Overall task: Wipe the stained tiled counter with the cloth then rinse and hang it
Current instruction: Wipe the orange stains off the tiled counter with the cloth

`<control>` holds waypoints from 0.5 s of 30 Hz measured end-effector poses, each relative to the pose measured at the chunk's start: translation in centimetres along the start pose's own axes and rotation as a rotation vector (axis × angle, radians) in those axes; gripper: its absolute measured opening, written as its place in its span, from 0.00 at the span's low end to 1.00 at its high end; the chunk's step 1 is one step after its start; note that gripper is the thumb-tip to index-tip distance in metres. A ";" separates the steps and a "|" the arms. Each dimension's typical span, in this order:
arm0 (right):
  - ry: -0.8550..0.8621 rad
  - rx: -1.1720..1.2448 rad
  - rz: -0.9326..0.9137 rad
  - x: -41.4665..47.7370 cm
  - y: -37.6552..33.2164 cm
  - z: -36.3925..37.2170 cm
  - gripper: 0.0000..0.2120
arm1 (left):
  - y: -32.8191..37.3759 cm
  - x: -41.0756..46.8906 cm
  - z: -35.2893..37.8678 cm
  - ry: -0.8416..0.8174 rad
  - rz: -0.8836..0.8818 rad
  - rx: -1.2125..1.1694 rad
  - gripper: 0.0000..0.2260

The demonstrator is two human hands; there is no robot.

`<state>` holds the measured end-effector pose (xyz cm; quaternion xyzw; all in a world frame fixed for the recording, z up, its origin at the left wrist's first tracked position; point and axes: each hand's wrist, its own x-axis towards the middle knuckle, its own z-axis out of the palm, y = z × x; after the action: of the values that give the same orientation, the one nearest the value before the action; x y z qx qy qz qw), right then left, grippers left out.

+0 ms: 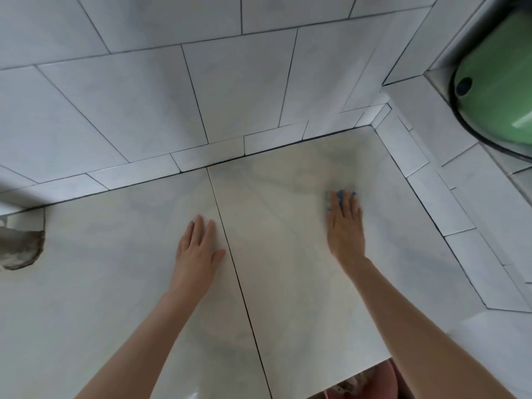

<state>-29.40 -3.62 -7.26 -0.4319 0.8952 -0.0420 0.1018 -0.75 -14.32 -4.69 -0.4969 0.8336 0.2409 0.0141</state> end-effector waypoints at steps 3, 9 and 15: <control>-0.025 0.015 -0.226 0.0 -5.9 0.9 0.25 | 0.3 0.9 -0.2 0.040 0.014 -0.027 0.26; -0.114 0.030 -0.567 0.5 -13.6 1.4 0.28 | 0.5 2.9 -0.7 0.054 -0.006 0.013 0.24; -0.092 -0.018 -0.512 5.8 -11.1 1.2 0.30 | 1.4 3.4 -0.4 0.043 -0.022 0.000 0.25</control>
<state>-24.19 -15.04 -7.49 -0.6468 0.7514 -0.0390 0.1245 -3.53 -16.79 -4.72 -0.5113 0.8280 0.2301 -0.0014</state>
